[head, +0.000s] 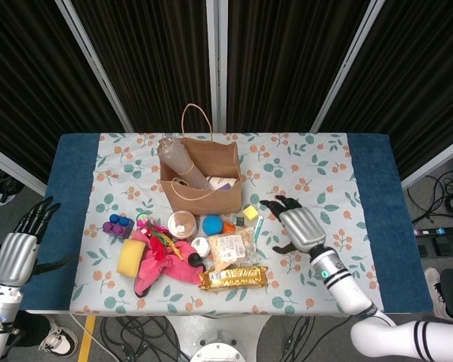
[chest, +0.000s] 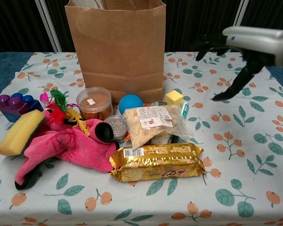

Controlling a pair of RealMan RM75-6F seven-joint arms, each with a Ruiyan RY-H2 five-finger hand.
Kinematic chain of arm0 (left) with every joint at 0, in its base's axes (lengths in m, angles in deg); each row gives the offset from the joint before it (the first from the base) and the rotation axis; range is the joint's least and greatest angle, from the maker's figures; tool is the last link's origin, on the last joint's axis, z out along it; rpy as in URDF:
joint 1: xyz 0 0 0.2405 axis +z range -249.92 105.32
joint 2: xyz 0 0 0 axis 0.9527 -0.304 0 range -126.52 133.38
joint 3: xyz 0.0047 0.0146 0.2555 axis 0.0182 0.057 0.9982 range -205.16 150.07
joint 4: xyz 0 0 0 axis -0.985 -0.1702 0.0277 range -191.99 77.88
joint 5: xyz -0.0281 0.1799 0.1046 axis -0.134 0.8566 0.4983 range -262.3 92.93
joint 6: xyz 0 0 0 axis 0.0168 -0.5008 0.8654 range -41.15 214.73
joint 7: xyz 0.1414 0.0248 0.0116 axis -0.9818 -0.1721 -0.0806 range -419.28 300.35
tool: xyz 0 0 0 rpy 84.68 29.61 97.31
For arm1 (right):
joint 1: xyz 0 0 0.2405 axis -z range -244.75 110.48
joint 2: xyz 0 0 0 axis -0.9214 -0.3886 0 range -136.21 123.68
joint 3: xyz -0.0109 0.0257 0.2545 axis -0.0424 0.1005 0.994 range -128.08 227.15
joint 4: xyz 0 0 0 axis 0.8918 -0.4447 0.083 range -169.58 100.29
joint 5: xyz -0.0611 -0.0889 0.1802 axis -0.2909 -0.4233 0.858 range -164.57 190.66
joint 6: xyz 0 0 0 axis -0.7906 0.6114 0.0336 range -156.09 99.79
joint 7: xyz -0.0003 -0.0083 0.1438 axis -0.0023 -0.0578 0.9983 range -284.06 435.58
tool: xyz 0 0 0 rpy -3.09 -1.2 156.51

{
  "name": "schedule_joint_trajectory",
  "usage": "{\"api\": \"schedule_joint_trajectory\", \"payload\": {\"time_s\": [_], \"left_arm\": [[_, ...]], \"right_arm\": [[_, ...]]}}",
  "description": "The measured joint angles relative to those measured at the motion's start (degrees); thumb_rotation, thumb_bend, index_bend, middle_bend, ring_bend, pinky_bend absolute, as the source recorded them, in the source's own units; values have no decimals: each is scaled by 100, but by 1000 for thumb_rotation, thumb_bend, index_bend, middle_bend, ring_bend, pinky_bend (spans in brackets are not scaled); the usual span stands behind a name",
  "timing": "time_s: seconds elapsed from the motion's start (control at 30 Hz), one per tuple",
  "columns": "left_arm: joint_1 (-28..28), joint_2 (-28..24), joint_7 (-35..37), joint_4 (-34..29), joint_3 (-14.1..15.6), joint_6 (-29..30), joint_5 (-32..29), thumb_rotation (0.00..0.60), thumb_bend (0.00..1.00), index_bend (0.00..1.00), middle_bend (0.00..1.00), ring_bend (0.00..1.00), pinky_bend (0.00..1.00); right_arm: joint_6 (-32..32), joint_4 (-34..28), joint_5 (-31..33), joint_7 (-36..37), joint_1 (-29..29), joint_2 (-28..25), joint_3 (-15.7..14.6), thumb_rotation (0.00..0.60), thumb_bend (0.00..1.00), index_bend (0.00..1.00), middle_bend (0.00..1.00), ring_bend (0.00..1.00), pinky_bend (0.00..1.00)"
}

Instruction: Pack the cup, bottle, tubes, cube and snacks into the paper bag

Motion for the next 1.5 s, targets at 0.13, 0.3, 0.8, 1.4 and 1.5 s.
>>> {"api": "schedule_joint_trajectory", "payload": {"time_s": [0.13, 0.3, 0.8, 1.4, 1.5], "left_arm": [[30, -24, 11, 1, 24, -16, -29, 600, 0, 111, 100, 63, 164], [35, -12, 46, 36, 25, -30, -42, 600, 0, 112, 99, 63, 164], [56, 19, 131, 130, 12, -28, -78, 600, 0, 112, 99, 63, 164], [96, -12, 154, 79, 7, 45, -52, 600, 0, 112, 99, 63, 164], [104, -14, 145, 63, 20, 57, -28, 600, 0, 111, 100, 62, 164]], "right_arm": [[171, 185, 311, -293, -280, 553, 12, 600, 0, 120, 177, 64, 151], [298, 356, 674, -595, -552, 970, 28, 600, 0, 120, 175, 63, 151], [415, 1127, 1253, -955, -1006, 1972, 1, 600, 0, 227, 244, 117, 195], [-440, 631, 583, -897, -763, 1736, 206, 600, 215, 579, 493, 378, 490], [-587, 218, 379, -885, -732, 1518, 322, 600, 217, 584, 497, 382, 494]]}}
